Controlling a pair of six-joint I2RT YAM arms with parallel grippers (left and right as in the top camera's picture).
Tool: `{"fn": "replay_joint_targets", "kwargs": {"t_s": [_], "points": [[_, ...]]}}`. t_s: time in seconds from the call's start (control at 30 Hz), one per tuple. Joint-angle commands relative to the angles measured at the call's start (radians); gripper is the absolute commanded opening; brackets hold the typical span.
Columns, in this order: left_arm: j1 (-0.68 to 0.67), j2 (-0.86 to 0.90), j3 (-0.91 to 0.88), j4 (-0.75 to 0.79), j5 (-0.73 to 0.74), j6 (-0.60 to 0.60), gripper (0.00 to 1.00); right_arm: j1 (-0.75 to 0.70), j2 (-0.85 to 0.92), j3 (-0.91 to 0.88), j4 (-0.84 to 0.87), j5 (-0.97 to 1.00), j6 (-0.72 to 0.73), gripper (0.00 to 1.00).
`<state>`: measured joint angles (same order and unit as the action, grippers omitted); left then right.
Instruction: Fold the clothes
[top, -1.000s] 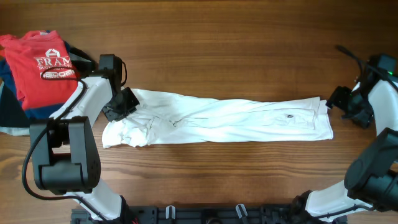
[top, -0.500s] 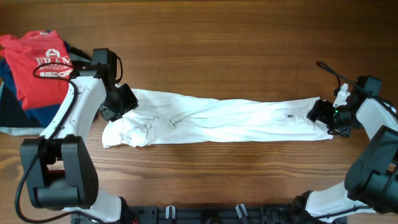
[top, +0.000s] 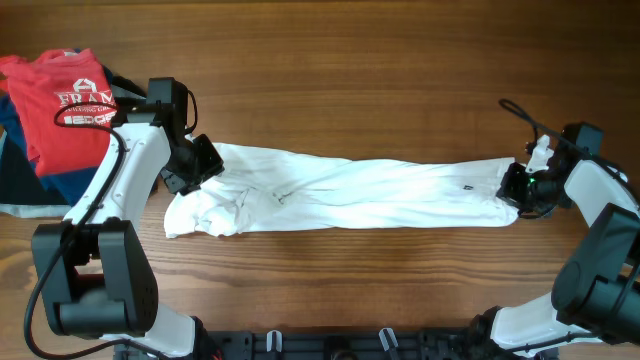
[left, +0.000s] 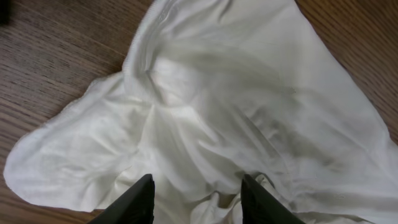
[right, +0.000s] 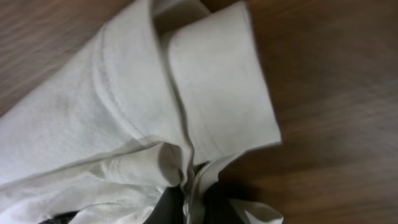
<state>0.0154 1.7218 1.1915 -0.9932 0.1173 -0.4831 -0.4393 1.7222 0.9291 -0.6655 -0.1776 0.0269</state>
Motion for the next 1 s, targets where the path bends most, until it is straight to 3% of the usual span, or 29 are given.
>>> {"fn": "replay_joint_targets", "kwargs": {"t_s": [0.0, 0.2, 0.37, 0.57, 0.97], "points": [[0.008, -0.037, 0.015, -0.004, 0.037, 0.013, 0.44, -0.048, 0.009, 0.114, -0.058, 0.188, 0.136, 0.04], [0.008, -0.052, 0.015, -0.014, 0.074, 0.034, 0.45, -0.081, 0.008, 0.303, -0.203, 0.319, 0.144, 0.04], [0.008, -0.052, 0.015, -0.019, 0.077, 0.034, 0.45, 0.007, 0.006, 0.317, -0.257, 0.325, 0.153, 0.04], [0.008, -0.052, 0.015, -0.027, 0.077, 0.034, 0.46, 0.276, 0.006, 0.316, -0.375, 0.447, 0.156, 0.04], [0.008, -0.052, 0.015, -0.027, 0.077, 0.034, 0.49, 0.655, 0.006, 0.314, -0.412, 0.393, 0.190, 0.04]]}}
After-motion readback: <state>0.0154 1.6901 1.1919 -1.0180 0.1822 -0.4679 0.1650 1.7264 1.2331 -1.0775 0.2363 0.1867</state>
